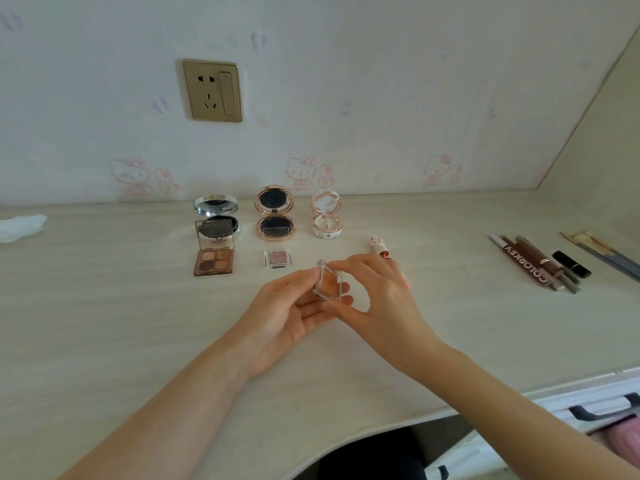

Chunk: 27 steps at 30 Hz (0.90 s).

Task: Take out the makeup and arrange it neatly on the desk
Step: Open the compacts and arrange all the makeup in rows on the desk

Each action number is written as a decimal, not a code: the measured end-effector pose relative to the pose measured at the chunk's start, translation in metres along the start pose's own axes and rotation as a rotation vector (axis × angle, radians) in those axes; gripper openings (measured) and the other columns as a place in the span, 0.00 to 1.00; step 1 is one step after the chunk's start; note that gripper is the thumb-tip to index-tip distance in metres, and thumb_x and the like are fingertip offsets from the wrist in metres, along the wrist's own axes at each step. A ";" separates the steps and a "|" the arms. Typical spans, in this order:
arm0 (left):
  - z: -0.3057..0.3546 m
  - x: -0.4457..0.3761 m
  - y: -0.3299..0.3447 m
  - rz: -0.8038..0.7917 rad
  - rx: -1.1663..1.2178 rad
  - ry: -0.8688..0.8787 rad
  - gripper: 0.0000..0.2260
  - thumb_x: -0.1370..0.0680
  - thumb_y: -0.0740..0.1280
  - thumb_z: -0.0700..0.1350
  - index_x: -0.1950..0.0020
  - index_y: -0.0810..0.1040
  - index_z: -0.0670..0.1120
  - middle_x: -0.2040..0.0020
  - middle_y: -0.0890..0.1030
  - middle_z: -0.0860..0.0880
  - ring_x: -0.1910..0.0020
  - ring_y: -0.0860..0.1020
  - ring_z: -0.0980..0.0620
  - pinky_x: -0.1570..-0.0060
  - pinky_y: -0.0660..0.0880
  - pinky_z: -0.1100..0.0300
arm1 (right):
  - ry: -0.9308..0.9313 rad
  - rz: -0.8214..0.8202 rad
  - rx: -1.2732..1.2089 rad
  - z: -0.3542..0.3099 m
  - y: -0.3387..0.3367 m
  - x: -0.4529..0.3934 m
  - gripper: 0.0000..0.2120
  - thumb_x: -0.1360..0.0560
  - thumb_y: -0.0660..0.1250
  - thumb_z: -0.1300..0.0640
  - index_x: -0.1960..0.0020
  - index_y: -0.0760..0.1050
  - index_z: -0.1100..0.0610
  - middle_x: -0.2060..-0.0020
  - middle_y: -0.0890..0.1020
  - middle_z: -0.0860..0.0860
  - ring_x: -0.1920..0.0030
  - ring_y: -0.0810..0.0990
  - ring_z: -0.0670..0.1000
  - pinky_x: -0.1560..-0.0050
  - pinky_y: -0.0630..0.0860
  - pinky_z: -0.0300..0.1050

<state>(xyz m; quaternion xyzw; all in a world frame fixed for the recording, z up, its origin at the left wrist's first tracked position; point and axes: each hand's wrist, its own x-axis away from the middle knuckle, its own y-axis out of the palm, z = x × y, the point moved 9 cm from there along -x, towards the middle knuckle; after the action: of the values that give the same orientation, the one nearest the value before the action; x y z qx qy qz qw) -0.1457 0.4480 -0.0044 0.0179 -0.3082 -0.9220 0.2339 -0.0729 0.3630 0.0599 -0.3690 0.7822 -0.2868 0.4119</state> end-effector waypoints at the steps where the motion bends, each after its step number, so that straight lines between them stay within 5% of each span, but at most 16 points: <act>1: -0.001 0.000 0.001 -0.006 0.002 0.001 0.15 0.24 0.66 0.46 0.45 0.81 0.36 0.46 0.81 0.35 0.47 0.82 0.39 0.50 0.79 0.53 | -0.009 -0.002 0.022 -0.002 0.000 0.000 0.23 0.29 0.72 0.47 0.35 0.74 0.48 0.43 0.74 0.45 0.41 0.67 0.47 0.41 0.61 0.35; 7: -0.001 0.003 0.004 -0.007 -0.062 -0.003 0.15 0.27 0.68 0.47 0.48 0.83 0.37 0.46 0.81 0.35 0.48 0.82 0.41 0.53 0.79 0.56 | -0.090 0.004 0.010 -0.015 -0.010 -0.001 0.21 0.32 0.75 0.51 0.40 0.77 0.54 0.48 0.78 0.47 0.45 0.72 0.51 0.43 0.72 0.47; 15: 0.000 0.005 0.004 0.011 -0.070 -0.012 0.14 0.28 0.68 0.47 0.51 0.83 0.37 0.46 0.82 0.35 0.48 0.82 0.43 0.52 0.80 0.55 | -0.035 -0.091 -0.066 -0.008 -0.013 -0.005 0.23 0.30 0.74 0.49 0.37 0.77 0.50 0.48 0.79 0.44 0.44 0.75 0.45 0.39 0.70 0.49; 22: 0.002 0.004 0.002 0.021 -0.006 -0.020 0.16 0.26 0.66 0.47 0.49 0.83 0.35 0.45 0.81 0.34 0.46 0.81 0.37 0.53 0.80 0.55 | -0.024 0.006 -0.154 -0.003 -0.025 -0.001 0.13 0.25 0.68 0.61 0.40 0.79 0.54 0.48 0.83 0.46 0.49 0.81 0.43 0.45 0.78 0.44; 27: -0.001 0.004 0.002 0.019 -0.040 -0.031 0.17 0.25 0.65 0.49 0.48 0.82 0.36 0.46 0.81 0.34 0.47 0.81 0.36 0.56 0.81 0.55 | -0.048 0.036 -0.148 -0.002 -0.029 -0.005 0.09 0.22 0.66 0.60 0.44 0.82 0.55 0.53 0.85 0.44 0.53 0.82 0.42 0.48 0.75 0.33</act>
<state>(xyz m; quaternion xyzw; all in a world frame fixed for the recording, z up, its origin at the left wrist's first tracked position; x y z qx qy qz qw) -0.1483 0.4443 -0.0032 -0.0039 -0.2935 -0.9258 0.2383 -0.0632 0.3509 0.0849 -0.3912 0.7976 -0.2120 0.4072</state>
